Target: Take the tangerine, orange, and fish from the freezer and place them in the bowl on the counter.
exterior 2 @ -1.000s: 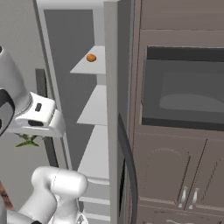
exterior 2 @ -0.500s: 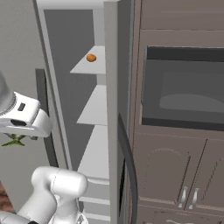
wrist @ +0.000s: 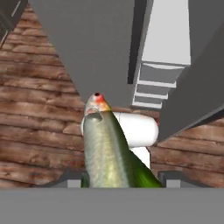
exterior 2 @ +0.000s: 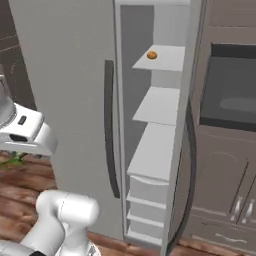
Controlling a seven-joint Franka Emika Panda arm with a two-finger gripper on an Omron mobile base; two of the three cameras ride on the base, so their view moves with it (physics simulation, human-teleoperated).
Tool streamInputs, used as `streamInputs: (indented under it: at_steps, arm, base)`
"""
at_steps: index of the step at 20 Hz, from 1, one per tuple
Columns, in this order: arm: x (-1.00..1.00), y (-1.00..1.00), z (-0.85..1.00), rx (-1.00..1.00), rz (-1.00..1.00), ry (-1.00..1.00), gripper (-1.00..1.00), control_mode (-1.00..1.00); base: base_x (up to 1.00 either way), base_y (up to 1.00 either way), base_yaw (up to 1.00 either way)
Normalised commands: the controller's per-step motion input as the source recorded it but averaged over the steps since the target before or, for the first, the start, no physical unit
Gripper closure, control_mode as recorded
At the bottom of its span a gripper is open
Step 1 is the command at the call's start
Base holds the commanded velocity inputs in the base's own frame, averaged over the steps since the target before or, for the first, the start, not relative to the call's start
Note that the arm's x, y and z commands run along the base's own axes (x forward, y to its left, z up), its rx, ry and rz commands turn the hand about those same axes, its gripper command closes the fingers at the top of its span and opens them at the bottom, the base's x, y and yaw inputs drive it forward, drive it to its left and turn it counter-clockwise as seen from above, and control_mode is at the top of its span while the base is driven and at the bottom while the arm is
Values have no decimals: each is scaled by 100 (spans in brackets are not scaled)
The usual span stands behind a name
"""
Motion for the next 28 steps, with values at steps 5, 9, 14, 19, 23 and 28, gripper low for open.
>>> streamInputs:
  at_steps: [5,9,14,19,23,28]
  arm:
    - [0,0,0,0,0,0,100,100]
    - [0,0,0,0,0,0,100,100]
    - [0,0,0,0,0,0,100,100]
    - [0,0,0,0,0,0,100,100]
    - [0,0,0,0,0,0,100,100]
    - [0,0,0,0,0,0,100,100]
  base:
    - [-64,75,86]
    - [-32,79,87]
    - [0,44,89]
    - [10,12,90]
    - [34,0,85]
    - [40,-1,89]
